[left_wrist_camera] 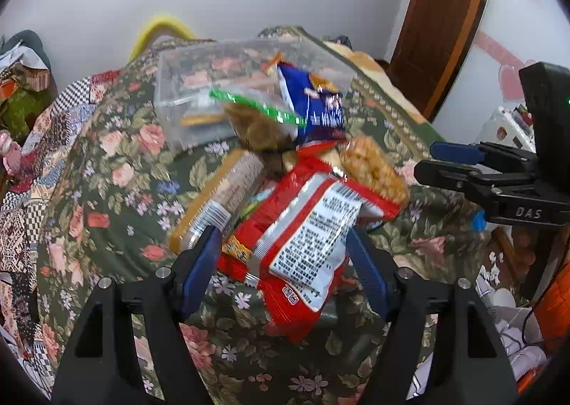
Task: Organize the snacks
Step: 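Grasp the red chip bag with left tool while right grasps puffed-snack packet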
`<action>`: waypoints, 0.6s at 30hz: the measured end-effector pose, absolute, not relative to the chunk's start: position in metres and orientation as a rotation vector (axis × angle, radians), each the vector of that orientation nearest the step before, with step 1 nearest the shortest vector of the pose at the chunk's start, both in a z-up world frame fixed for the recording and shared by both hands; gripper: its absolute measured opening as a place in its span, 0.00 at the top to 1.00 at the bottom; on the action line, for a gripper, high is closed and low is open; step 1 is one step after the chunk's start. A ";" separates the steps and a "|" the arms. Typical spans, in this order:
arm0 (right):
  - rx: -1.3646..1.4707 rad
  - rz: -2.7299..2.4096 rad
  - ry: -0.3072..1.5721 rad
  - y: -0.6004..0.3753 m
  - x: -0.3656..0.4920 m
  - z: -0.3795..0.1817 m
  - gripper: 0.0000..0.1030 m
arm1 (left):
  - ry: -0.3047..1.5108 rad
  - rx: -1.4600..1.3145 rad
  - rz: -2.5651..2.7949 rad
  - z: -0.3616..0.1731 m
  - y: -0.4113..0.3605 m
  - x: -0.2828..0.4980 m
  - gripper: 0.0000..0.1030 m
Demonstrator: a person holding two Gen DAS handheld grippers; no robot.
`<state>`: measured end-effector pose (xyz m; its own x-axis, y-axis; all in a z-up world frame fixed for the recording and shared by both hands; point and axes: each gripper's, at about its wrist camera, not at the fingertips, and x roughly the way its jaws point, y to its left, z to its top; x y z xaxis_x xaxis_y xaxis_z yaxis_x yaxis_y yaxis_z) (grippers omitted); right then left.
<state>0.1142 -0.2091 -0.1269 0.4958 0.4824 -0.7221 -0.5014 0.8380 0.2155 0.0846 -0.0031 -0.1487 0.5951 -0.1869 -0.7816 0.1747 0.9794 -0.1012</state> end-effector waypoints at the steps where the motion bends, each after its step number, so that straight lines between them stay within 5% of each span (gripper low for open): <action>1: -0.023 0.598 0.871 -0.209 0.113 -0.129 0.41 | 0.919 -0.022 -0.216 -0.152 -0.003 0.087 0.29; 18: -0.013 0.640 0.962 -0.193 0.134 -0.160 0.41 | 0.967 -0.100 -0.302 -0.183 -0.007 0.137 0.17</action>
<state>0.1336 -0.1930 -0.1601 0.4034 0.5012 -0.7656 -0.5127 0.8168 0.2646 0.1365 -0.0072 -0.1830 0.5294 -0.2968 -0.7947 0.2080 0.9536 -0.2175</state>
